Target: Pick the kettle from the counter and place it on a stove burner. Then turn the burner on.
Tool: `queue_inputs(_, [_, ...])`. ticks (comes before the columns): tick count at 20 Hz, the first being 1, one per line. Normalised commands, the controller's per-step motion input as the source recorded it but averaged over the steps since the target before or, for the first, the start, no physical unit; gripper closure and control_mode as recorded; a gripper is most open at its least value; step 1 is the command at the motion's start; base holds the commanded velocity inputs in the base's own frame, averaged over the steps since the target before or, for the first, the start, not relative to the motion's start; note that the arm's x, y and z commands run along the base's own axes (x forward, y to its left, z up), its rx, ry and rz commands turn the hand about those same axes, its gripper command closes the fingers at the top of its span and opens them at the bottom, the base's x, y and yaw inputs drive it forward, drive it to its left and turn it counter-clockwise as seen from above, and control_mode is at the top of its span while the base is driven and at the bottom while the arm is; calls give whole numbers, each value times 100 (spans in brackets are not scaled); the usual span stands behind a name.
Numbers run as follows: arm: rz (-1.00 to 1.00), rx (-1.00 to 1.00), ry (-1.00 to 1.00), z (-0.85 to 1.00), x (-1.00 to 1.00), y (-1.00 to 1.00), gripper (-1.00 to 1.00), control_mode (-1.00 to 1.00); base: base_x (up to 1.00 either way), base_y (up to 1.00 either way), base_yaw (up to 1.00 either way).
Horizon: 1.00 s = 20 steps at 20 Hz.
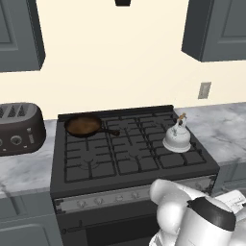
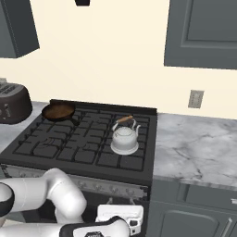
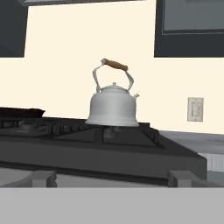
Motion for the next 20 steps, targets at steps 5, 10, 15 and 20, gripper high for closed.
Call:
queue_inputs(5, [0, 0, 0, -2, 8, -1, -100, -100, 0, 0, 0])
queue_inputs(10, [0, 0, 0, 0, 25, 0, -100, -100, 0, 0, 0])
queue_inputs(15, [0, 0, 1, -5, 30, 0, -100, -100, 0, 0, 0])
queue_inputs(20, [0, 0, 0, -22, 21, 0, -100, -100, 0, 0, 0])
